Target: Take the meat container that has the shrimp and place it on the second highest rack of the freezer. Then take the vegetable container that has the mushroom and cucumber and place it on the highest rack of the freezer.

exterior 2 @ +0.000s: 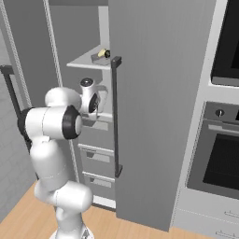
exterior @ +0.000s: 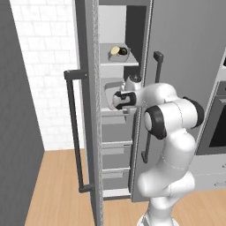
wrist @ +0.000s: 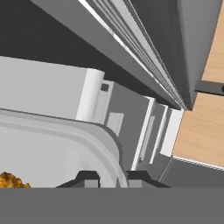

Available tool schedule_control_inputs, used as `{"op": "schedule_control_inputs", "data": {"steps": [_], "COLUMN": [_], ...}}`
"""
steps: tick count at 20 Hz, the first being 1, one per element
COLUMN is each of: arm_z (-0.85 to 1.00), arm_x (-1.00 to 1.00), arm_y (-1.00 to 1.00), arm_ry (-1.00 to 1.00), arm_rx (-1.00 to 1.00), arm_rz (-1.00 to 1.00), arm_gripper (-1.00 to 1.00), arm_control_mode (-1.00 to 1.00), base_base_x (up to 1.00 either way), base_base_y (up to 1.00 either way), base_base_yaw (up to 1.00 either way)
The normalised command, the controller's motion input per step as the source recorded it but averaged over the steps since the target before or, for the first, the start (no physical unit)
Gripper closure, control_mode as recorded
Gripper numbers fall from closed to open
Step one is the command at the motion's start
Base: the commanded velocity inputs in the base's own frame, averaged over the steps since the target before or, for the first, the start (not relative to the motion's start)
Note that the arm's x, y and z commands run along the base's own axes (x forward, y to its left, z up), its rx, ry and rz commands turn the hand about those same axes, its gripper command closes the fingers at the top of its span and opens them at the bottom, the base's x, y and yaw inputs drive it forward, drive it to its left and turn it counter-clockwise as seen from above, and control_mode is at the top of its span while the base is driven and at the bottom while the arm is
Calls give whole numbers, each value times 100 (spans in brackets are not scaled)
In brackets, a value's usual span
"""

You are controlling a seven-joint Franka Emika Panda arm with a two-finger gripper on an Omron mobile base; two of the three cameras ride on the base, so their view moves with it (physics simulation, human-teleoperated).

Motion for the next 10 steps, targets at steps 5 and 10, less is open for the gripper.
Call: {"op": "schedule_control_inputs", "data": {"steps": [5,10], "arm_z": [-24,-29], "arm_x": [49,49], "arm_y": [0,0], "arm_ry": [0,0], "arm_rx": [0,0], "arm_rz": [-4,-5], "arm_gripper": [100,100], "arm_control_mode": [-100,-100], "base_base_x": [0,0], "base_base_y": [0,0], "base_base_yaw": [0,0]}}
